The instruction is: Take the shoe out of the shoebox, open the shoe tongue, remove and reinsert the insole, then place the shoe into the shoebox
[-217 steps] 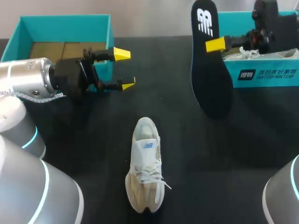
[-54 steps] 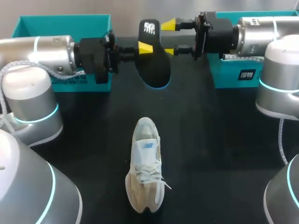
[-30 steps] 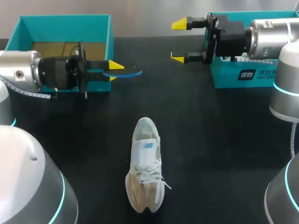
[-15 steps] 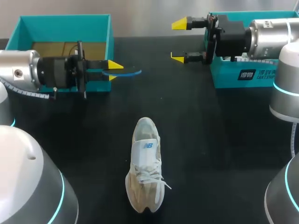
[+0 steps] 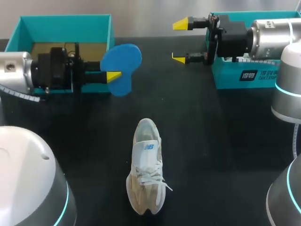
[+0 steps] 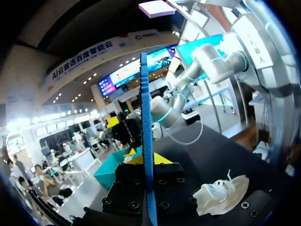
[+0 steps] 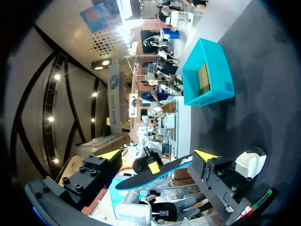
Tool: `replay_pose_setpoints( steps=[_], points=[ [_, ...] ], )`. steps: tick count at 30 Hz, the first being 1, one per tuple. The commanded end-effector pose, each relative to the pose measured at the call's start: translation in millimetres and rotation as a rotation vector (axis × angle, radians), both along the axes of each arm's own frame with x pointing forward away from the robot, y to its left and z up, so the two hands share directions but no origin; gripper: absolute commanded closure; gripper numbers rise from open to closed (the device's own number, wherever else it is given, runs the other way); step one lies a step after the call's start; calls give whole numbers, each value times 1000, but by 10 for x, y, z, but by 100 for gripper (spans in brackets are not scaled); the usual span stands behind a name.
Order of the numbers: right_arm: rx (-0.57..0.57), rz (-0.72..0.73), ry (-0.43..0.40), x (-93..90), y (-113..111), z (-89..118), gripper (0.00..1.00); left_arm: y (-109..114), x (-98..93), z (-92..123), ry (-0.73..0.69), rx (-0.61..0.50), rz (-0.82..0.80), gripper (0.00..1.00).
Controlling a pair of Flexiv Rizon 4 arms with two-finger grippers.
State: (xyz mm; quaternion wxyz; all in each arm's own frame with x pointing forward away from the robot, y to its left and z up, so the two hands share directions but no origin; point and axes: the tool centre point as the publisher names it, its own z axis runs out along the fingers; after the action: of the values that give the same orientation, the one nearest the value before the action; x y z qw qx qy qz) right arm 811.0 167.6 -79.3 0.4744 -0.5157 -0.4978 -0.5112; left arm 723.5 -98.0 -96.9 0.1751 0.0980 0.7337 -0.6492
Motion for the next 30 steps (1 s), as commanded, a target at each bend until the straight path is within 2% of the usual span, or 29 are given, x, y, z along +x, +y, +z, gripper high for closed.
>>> replay_pose_setpoints(
  steps=[1,13,18,21,24,30],
  points=[
    [-5,-1,2,-6,7,6,0,99,26,39,493,-107,-2,100],
    [-5,-1,2,-6,7,6,0,99,26,39,493,-107,-2,100],
    [-5,-1,2,-6,7,6,0,35,52,-32,790,-169,27,100],
    [-5,-1,2,-6,7,6,0,37,86,-33,914,-167,37,100],
    [-5,-1,2,-6,7,6,0,20,136,-36,1029,-153,68,100],
    [-5,-1,2,-6,7,6,0,-49,246,-138,1173,-105,117,100]
  ],
)
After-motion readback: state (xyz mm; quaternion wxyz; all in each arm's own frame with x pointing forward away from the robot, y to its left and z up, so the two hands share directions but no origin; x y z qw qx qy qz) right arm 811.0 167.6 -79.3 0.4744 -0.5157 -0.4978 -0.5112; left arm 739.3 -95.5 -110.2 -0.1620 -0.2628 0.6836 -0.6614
